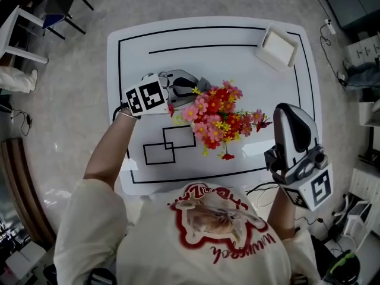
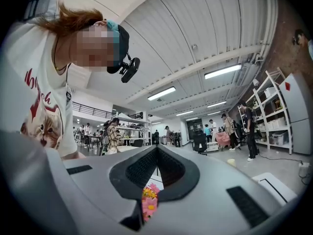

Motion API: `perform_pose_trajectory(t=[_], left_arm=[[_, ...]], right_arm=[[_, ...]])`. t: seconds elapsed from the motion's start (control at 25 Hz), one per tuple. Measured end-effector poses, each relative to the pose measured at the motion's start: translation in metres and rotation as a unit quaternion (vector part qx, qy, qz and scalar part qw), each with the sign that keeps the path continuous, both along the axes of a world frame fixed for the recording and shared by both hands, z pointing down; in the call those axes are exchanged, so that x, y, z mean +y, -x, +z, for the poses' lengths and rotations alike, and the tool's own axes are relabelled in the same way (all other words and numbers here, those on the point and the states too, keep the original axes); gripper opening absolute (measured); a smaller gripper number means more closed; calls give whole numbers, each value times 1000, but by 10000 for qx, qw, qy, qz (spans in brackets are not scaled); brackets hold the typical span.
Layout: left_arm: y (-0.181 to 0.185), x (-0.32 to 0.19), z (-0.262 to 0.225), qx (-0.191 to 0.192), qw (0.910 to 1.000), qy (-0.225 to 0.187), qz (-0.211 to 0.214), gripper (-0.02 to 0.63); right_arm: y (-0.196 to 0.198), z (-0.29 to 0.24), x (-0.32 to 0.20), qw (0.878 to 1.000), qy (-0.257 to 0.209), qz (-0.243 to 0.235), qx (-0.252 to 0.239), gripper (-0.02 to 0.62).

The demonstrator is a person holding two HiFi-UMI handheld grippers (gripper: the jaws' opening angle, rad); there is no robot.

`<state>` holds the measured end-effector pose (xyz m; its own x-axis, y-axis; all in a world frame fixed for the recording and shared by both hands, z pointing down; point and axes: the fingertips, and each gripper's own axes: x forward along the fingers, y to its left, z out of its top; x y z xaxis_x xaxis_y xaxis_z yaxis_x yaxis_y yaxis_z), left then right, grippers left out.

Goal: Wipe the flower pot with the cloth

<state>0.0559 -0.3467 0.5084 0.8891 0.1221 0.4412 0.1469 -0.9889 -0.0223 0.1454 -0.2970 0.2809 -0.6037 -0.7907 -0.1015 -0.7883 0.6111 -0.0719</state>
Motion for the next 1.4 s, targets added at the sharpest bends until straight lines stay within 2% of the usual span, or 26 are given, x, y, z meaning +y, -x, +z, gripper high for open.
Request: perform_pose_trajectory(t=[0.76, 1.4], left_arm=[[24, 9, 3, 13, 9985, -2, -539, 41], [43, 22, 4, 74, 9931, -6, -1173, 41]], right_arm=[[11, -6, 16, 10000, -80, -18, 5, -1], [25, -9, 31, 9998, -96, -156, -28, -1]])
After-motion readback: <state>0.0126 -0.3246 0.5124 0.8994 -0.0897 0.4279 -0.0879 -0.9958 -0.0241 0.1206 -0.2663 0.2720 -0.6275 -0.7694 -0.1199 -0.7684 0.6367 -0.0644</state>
